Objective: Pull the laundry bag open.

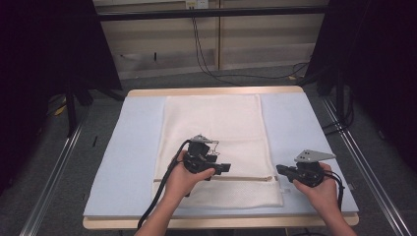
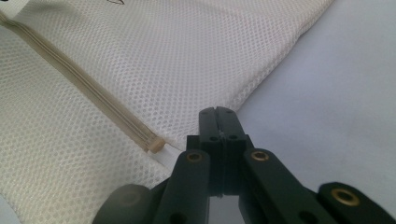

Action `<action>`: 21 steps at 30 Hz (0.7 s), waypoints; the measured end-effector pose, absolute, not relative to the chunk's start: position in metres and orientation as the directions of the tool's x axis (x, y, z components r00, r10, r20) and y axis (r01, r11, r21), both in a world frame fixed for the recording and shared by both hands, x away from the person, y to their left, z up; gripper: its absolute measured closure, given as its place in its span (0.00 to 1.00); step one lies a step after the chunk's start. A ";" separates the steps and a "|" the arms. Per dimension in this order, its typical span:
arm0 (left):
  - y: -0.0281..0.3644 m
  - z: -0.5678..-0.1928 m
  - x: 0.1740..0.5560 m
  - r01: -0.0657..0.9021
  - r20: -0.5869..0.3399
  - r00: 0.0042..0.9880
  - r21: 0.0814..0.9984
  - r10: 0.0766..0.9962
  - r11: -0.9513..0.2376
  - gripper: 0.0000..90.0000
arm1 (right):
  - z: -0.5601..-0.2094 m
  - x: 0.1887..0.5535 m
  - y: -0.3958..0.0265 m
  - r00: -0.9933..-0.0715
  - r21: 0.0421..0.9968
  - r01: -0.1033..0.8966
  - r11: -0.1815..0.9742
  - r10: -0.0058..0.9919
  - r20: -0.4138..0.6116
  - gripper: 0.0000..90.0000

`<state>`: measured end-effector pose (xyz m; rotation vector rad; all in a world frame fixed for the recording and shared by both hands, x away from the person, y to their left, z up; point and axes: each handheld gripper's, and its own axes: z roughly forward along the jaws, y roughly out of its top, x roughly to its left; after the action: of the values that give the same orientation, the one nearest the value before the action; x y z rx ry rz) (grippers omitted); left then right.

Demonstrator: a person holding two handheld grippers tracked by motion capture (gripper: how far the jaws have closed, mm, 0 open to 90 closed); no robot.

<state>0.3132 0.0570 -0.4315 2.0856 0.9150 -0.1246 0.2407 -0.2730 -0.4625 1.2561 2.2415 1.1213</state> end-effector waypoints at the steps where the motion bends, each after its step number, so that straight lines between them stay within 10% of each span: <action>1: 0.055 -0.432 0.312 0.655 -0.395 0.726 0.647 0.563 -0.391 0.40 | -0.462 0.240 -0.273 -0.552 0.768 0.567 0.299 0.830 0.084 1.00; 21: 0.013 -0.443 0.299 0.715 -0.503 0.696 0.556 0.513 -0.425 0.53 | -0.465 0.234 -0.256 -0.603 0.740 0.574 0.351 0.792 0.093 1.00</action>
<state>0.2990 0.0132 -0.4434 2.1200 0.9353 -0.3283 0.2337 -0.2563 -0.4652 1.2181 2.3354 1.1044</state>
